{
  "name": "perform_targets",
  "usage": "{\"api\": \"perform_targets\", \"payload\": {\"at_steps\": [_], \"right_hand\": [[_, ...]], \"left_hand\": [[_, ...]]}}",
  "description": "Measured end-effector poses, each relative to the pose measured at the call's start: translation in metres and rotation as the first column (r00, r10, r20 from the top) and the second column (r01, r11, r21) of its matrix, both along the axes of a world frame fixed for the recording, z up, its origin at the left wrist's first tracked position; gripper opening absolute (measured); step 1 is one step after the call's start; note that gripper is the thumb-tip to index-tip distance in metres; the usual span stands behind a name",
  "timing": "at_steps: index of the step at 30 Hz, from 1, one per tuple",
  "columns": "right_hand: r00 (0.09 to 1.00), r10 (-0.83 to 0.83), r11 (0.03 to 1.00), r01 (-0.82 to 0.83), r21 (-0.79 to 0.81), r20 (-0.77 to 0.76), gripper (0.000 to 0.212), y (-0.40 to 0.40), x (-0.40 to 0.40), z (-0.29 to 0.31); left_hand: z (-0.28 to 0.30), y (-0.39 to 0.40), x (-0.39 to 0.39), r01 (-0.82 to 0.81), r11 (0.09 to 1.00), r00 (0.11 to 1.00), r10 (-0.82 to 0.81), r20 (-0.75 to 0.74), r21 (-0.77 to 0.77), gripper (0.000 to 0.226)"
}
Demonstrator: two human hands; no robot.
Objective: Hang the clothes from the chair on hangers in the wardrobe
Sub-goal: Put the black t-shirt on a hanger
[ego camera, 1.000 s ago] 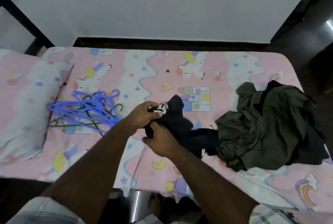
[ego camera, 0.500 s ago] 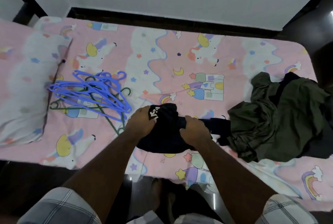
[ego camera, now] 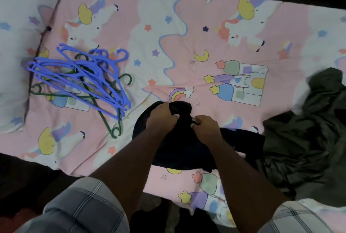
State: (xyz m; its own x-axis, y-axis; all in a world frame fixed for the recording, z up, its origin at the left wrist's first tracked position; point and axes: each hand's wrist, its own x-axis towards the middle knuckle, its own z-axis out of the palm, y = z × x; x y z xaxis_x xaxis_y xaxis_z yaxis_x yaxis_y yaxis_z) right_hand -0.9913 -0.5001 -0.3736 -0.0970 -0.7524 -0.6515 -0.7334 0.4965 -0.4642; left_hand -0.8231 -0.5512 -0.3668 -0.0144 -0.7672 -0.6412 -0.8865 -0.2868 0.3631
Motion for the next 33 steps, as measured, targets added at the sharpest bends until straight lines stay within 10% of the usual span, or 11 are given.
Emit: {"api": "perform_targets", "payload": {"at_steps": [8,13,19,33], "right_hand": [[0.983,-0.174,0.975,0.18,-0.134,0.05,0.023,-0.037,0.008,-0.025],[0.717,-0.664,0.646,0.693,-0.32,0.212,0.022,-0.112,-0.047,0.027],[0.924,-0.376,0.885,0.379,-0.272,0.064,0.031,-0.147,-0.069,0.051],[0.993,-0.096,0.962,0.077,-0.262,-0.061,0.026,-0.163,0.013,-0.023]], "left_hand": [[-0.015,-0.029,0.004,-0.23,0.967,0.969,0.216,-0.122,-0.11,0.031],[0.037,-0.106,0.027,-0.56,0.715,0.827,0.456,-0.328,-0.418,0.023],[0.037,-0.147,0.027,-0.365,0.879,0.93,0.356,-0.088,-0.308,0.047],[-0.045,-0.168,0.042,0.039,0.97,0.998,-0.027,0.054,-0.239,0.043]]}}
